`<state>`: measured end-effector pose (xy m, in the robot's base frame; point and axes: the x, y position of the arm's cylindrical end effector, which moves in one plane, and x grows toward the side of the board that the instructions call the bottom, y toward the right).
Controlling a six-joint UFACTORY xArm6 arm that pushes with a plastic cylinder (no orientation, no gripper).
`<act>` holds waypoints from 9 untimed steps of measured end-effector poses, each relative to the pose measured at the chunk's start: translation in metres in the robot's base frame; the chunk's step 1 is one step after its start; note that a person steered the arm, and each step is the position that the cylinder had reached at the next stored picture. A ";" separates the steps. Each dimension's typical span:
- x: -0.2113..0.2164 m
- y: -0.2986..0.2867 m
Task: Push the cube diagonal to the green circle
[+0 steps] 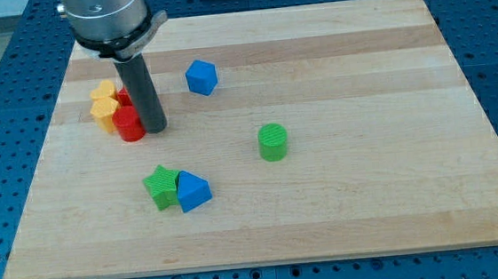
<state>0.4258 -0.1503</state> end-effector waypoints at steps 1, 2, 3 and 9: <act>0.000 -0.006; -0.002 -0.006; -0.002 -0.002; -0.067 0.082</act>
<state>0.3590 -0.0683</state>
